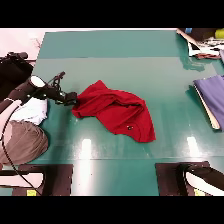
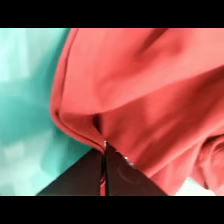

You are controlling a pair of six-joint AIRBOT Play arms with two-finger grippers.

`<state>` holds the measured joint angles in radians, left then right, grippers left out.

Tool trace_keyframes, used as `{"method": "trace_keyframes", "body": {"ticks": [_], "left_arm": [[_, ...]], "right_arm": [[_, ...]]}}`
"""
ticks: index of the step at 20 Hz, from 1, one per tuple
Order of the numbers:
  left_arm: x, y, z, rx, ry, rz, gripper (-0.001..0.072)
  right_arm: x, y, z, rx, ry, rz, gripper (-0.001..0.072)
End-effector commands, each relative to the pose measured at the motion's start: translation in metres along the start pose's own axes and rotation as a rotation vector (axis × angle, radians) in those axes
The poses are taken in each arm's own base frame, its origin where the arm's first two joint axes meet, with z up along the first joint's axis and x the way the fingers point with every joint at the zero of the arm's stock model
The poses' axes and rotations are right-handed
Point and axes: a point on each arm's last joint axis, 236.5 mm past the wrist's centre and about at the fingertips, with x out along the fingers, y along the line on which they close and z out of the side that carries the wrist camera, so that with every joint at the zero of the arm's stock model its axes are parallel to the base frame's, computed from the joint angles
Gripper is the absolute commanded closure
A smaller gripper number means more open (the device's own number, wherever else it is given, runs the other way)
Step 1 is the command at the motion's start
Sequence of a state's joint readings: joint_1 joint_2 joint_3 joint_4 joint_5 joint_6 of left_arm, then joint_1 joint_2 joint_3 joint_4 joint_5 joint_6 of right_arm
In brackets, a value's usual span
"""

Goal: Fold the shirts.

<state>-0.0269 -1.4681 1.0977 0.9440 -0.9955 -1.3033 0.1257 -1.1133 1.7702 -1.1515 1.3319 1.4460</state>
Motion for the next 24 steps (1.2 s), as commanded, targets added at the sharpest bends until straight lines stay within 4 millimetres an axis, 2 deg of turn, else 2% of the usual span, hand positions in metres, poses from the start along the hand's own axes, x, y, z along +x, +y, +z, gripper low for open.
{"method": "trace_keyframes", "body": {"ticks": [1,3,4,6,8,9,10,12,14,15,16,17,19,20,21,22,24], "left_arm": [[-0.032,-0.013,0.035,0.043,-0.093,-0.011,0.0685],[-0.046,-0.022,0.050,0.071,-0.138,-0.013,0.0685],[-0.049,-0.025,0.054,0.077,-0.150,-0.014,0.0685],[-0.050,-0.025,0.054,0.077,-0.152,-0.014,0.0685],[-0.050,-0.025,0.055,0.076,-0.154,-0.014,0.0685],[-0.050,-0.025,0.055,0.076,-0.154,-0.014,0.0685],[-0.050,-0.025,0.055,0.076,-0.153,-0.014,0.0685],[-0.050,-0.025,0.054,0.076,-0.151,-0.015,0.0685],[-0.050,-0.025,0.054,0.075,-0.150,-0.016,0.0685],[-0.050,-0.025,0.053,0.075,-0.147,-0.017,0.0685],[-0.050,-0.026,0.052,0.076,-0.143,-0.018,0.0685],[-0.050,-0.026,0.051,0.077,-0.139,-0.019,0.0685],[-0.063,-0.031,0.056,0.100,-0.172,-0.010,0.0686],[-0.079,-0.037,0.063,0.132,-0.212,0.004,0.0686],[-0.104,-0.045,0.075,0.183,-0.272,0.033,0.0685],[-0.135,-0.056,0.087,0.241,-0.346,0.066,0.0685],[-0.225,-0.095,0.110,0.370,-0.551,0.125,0.0686]], "right_arm": [[0.015,-0.037,-0.100,0.133,0.334,-0.032,0.0692],[0.029,-0.062,-0.176,0.288,0.485,-0.060,0.0691],[0.037,-0.069,-0.221,0.372,0.556,-0.070,0.0663],[0.048,-0.071,-0.316,0.535,0.696,-0.083,0.0229],[0.059,-0.055,-0.395,0.659,0.798,-0.061,0.0224],[0.066,-0.045,-0.421,0.716,0.816,-0.046,0.0224],[0.073,-0.034,-0.440,0.778,0.825,-0.023,0.0225],[0.087,-0.019,-0.455,0.833,0.823,0.014,0.0255],[0.104,-0.014,-0.451,0.819,0.792,0.025,0.0295],[0.112,-0.015,-0.444,0.787,0.766,0.022,0.0439],[0.121,-0.017,-0.433,0.747,0.732,0.018,0.0624],[0.126,-0.021,-0.420,0.707,0.698,0.012,0.0693],[0.128,-0.032,-0.382,0.609,0.627,0.003,0.0694],[0.122,-0.040,-0.353,0.547,0.573,-0.010,0.0694],[0.111,-0.052,-0.319,0.487,0.503,-0.035,0.0694],[0.092,-0.065,-0.277,0.422,0.412,-0.075,0.0694],[0.034,-0.088,-0.186,0.309,0.192,-0.180,0.0694]]}}
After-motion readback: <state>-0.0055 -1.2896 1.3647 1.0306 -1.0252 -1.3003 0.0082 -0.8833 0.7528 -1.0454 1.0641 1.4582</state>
